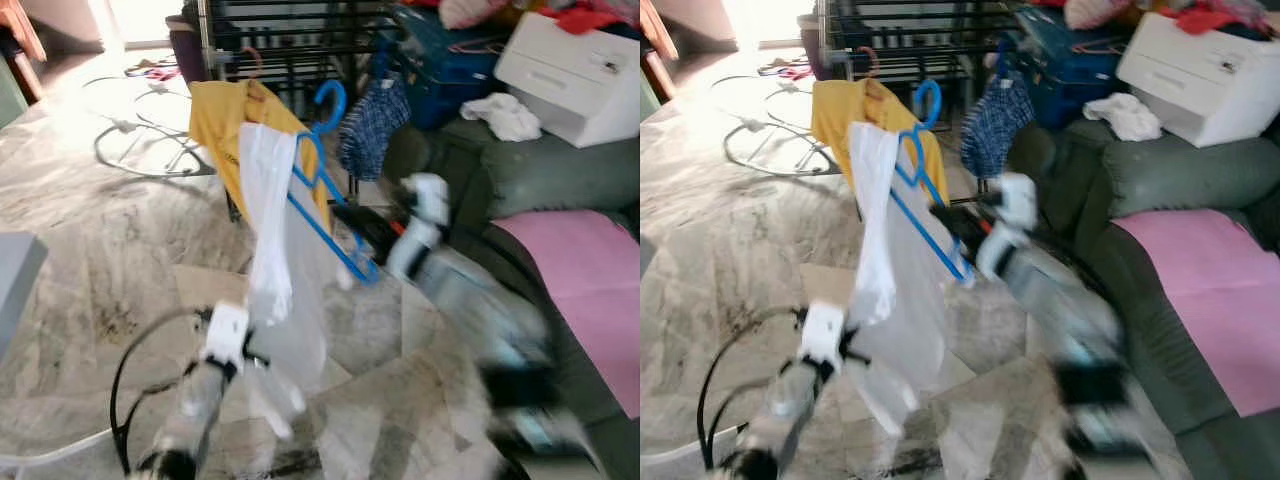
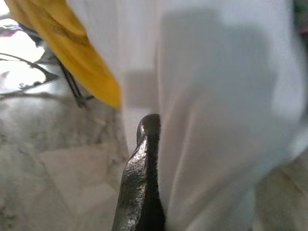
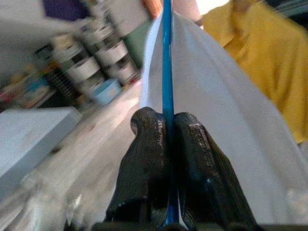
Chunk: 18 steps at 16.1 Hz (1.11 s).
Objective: Hang hanger
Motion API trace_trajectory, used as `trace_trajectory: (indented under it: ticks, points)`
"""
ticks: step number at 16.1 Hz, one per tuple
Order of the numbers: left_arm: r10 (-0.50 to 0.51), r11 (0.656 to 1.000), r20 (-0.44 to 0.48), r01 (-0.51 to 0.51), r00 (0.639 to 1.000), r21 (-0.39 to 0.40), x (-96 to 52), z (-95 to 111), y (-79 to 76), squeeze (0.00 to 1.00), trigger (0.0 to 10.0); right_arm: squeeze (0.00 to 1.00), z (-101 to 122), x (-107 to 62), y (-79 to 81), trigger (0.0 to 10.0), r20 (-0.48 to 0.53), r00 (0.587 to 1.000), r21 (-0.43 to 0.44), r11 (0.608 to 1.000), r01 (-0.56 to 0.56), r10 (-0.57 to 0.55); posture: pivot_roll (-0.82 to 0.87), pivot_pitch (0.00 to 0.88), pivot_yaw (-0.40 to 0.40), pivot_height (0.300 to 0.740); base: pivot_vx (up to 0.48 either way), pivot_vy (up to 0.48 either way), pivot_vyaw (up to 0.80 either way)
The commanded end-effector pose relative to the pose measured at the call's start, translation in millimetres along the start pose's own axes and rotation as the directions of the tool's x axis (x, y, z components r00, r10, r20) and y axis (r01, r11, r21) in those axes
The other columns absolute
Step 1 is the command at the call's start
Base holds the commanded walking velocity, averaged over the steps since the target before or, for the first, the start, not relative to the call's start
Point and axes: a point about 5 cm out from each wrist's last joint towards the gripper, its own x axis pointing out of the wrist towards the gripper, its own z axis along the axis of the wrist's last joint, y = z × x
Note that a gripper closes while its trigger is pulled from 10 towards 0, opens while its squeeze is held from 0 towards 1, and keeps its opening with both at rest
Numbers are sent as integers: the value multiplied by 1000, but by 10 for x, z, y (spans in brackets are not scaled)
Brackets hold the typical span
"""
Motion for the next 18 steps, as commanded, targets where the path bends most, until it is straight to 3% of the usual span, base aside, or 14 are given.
trace_trajectory:
  ticks: [1,4,8,11,13,14,18]
  points:
    - [58,998,6,-58,998,-11,70,82,121,0,0,0,9,-181,79,10000,-23,996,-16,996,-91,91,-265,29,-32,740,0,0,0]
    - [181,983,47,-182,982,25,202,299,337,0,0,0,-195,-671,30,10000,-195,971,-45,987,-152,141,-290,25,-23,740,0,0,0]
    - [335,940,107,-340,936,36,266,519,591,0,0,0,-409,-1135,38,10000,-356,914,-32,975,-222,196,-292,21,-12,740,0,0,0]
    - [405,910,154,-414,901,30,271,647,742,0,0,0,-618,-1413,73,10000,-504,822,3,952,-305,265,-288,16,-6,740,0,0,0]
    - [421,901,186,-433,888,27,286,733,785,0,0,0,-724,-1511,9,10000,-578,779,-14,952,-306,242,-280,14,-4,740,0,0,0]
    - [426,899,225,-438,876,3,313,838,797,0,0,0,-833,-1563,-116,10000,-655,739,-83,957,-278,158,-269,10,-1,740,0,0,0]
    - [407,910,305,-412,861,-50,348,1001,711,0,0,0,-951,-1375,-459,10000,-639,759,-292,952,-89,-124,-255,5,1,740,0,0,0]
